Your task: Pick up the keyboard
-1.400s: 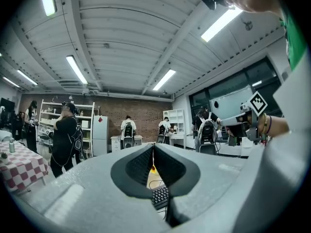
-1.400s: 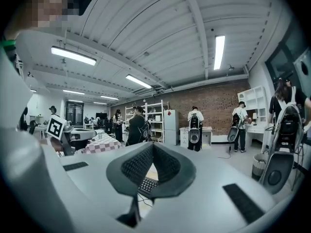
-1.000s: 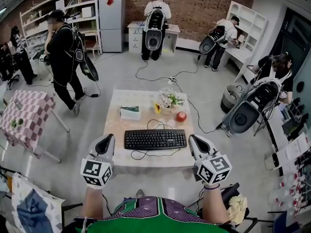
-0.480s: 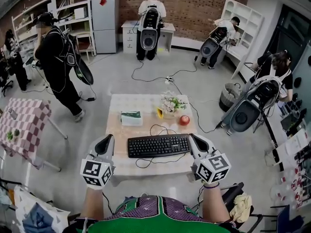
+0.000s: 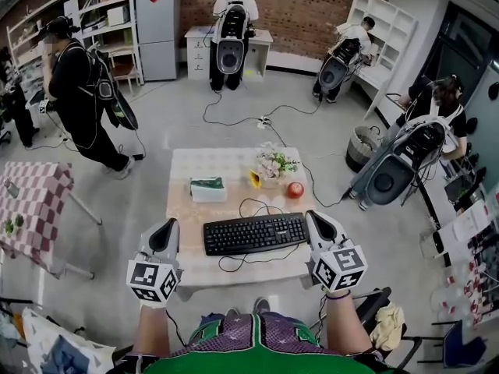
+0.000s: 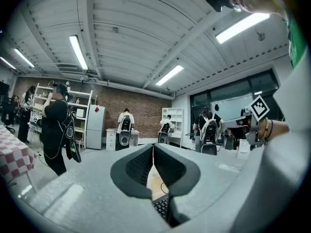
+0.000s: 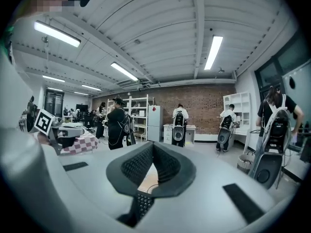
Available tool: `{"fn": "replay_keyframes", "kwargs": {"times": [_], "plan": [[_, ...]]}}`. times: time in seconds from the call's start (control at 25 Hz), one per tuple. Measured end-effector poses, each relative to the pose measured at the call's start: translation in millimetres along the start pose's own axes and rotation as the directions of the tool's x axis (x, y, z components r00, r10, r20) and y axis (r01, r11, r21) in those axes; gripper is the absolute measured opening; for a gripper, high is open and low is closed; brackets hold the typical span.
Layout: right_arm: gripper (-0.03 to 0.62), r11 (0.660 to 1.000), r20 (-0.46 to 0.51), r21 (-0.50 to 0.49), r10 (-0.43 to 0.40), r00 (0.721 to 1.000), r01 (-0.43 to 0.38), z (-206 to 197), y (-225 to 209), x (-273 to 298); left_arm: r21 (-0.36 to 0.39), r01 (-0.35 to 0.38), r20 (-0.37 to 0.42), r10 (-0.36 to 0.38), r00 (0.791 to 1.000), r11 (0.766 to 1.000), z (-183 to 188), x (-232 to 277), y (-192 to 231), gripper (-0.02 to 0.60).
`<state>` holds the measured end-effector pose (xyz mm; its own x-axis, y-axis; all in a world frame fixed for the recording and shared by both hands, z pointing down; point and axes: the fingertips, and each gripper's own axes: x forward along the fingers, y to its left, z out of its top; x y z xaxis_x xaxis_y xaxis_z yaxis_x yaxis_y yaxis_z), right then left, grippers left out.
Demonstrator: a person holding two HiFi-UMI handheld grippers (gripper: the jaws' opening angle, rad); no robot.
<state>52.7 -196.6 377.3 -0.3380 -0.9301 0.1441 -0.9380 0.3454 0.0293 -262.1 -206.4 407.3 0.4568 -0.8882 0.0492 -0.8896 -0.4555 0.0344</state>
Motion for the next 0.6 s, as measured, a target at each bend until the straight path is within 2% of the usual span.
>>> {"fn": "replay_keyframes", "kwargs": {"times": [0.2,0.6], "plan": [[0.000,1.000,-0.006,0.013,0.002,1.000,-0.001,-5,-7,10,-0.028,0.043,0.058,-0.041,0.997,0.999,8,4,-4,0.018],[0.002,0.998,0.064,0.013,0.060,0.996,-0.060,16,-33,43,-0.019,-0.063,0.053,0.064,0.997,0.998,17,23,7,0.020]]}}
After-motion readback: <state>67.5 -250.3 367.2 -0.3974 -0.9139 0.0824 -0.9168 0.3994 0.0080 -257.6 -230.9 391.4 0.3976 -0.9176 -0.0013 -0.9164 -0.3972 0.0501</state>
